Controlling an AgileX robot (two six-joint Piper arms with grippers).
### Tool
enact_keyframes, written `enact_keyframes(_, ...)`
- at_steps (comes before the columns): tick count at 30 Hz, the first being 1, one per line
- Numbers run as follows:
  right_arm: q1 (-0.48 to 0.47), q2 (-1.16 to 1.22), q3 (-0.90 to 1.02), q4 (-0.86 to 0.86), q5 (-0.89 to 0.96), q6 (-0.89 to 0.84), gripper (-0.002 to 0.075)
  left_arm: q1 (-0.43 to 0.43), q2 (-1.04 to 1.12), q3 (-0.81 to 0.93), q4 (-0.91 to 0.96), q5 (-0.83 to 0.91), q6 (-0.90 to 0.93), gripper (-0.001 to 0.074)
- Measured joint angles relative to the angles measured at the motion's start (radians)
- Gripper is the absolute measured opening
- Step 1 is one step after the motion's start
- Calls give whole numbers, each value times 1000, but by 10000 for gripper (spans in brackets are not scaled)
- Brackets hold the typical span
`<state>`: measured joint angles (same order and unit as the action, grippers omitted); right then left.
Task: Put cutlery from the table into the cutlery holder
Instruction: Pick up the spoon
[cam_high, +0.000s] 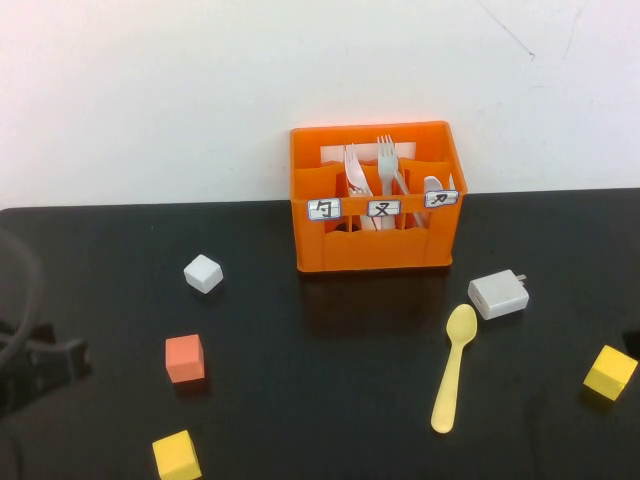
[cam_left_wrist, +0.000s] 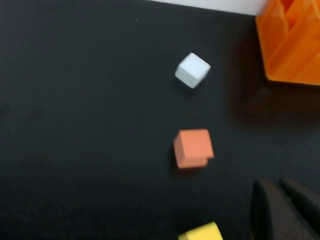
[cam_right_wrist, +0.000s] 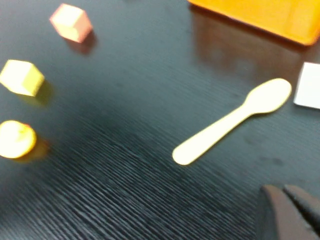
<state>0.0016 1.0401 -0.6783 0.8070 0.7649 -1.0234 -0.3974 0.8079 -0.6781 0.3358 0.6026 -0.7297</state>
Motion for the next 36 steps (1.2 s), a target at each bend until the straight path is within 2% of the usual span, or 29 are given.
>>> enact_keyframes(4, 71, 126, -116, -136, -2, 158, -2, 0, -74, 76, -59, -11, -6, -1)
enact_keyframes(10, 284, 295, -229, -340, -54, 393, -2, 0, -87, 196, -148, -79, -6, -1)
enact_keyframes(15, 456, 457, -297, -595, -73, 630, -2, 0, -87, 217, -185, -121, -7, -1)
enact_keyframes(19, 507, 561, -328, -634, -107, 699, -2, 0, -87, 217, -209, -148, -7, -1)
enact_keyframes(23, 513, 656, -358, -620, -142, 724, 6, 0, -87, 217, -223, -153, -7, -1)
enact_keyframes(26, 513, 711, -387, -618, -163, 801, 77, 0, -87, 217, -229, -156, -7, -1)
enact_keyframes(31, 513, 800, -467, -628, -181, 948, 375, 0, -87, 217, -229, -164, -7, -1)
enact_keyframes(33, 511, 835, -497, -632, -181, 969, 462, 0, -87, 217, -229, -164, -7, -1)
enact_keyframes(36, 507, 880, -544, -638, -181, 986, 522, 0, -87, 217, -229, -164, -7, -1)
